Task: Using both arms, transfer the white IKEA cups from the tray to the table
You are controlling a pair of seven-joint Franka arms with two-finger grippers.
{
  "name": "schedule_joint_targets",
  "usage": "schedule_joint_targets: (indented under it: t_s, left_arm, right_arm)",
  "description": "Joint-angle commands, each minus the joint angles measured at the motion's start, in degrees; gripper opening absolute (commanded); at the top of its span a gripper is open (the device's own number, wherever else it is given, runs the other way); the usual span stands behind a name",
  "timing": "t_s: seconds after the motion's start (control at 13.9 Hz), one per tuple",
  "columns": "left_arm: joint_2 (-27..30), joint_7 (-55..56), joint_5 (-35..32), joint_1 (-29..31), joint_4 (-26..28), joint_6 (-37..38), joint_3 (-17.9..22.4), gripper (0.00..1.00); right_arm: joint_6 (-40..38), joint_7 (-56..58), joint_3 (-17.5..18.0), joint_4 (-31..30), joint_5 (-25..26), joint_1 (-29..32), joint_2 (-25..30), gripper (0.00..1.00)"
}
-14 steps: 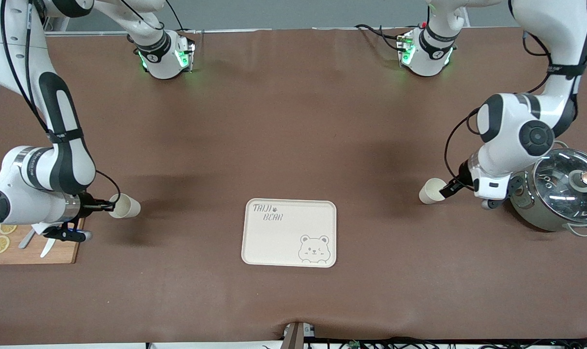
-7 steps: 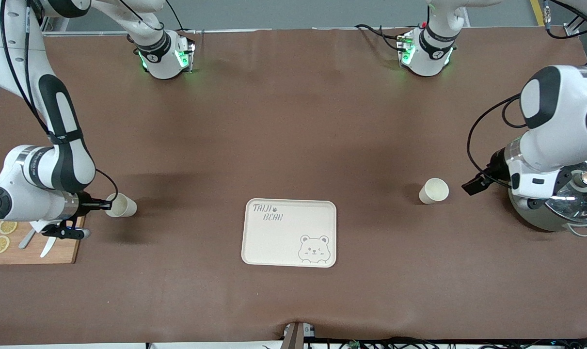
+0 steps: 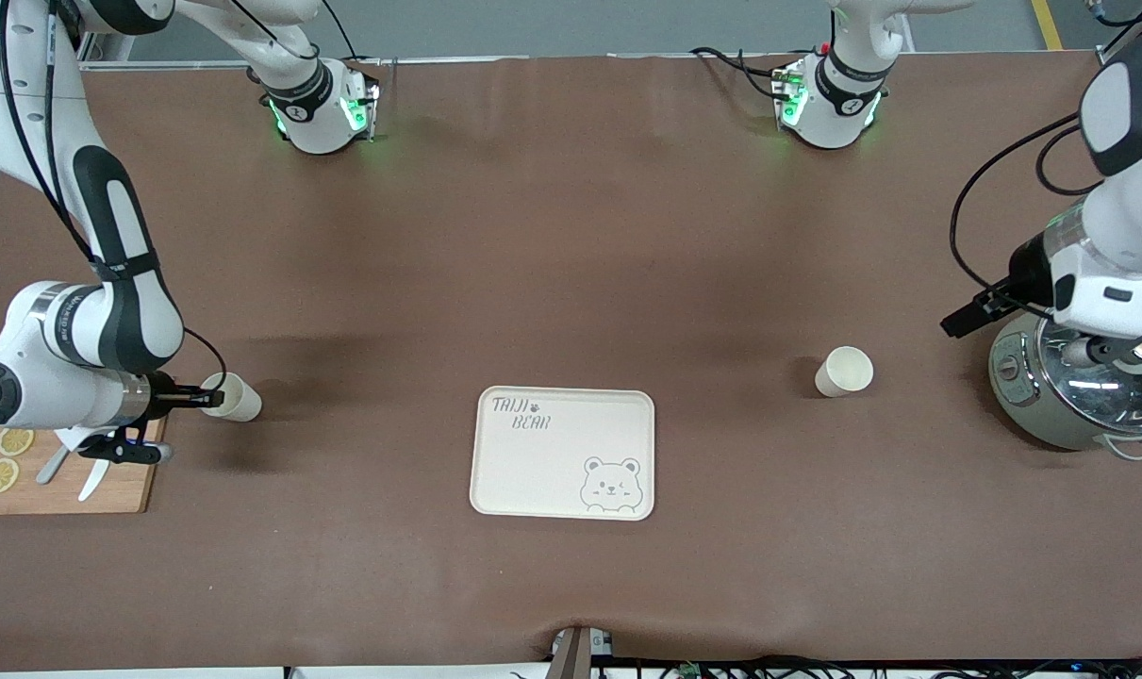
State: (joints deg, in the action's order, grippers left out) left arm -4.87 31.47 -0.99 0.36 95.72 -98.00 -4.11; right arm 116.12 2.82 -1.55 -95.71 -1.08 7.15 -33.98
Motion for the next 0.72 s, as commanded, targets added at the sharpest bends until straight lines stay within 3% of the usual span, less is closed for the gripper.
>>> schedule_joint_targets:
  t_s: [0.0, 0.14, 0.36, 0.65]
  left_arm:
    - [2.5, -5.9, -1.0, 2.5, 0.0, 1.9, -0.1, 1.00]
    - [3.3, -11.0, -1.0, 2.9, -1.2, 1.9, 0.0, 1.00]
    - [2.9, -15.2, -1.2, 3.9, -7.3, 6.6, 0.1, 1.00]
    - [3.2, -15.3, -1.2, 4.8, -11.8, 9.9, -0.2, 1.00]
  right_arm:
    - [-0.5, 0.4, 1.3, 0.8, 0.9, 0.8, 1.2, 1.00]
    - [-3.0, 0.4, 1.5, 4.0, 0.9, 0.0, 1.4, 1.00]
    - [-14.0, -0.1, 1.8, 14.2, 0.1, -2.2, 1.0, 1.00]
    - [-15.0, -0.1, 1.6, 27.7, 0.7, -4.6, 1.4, 1.00]
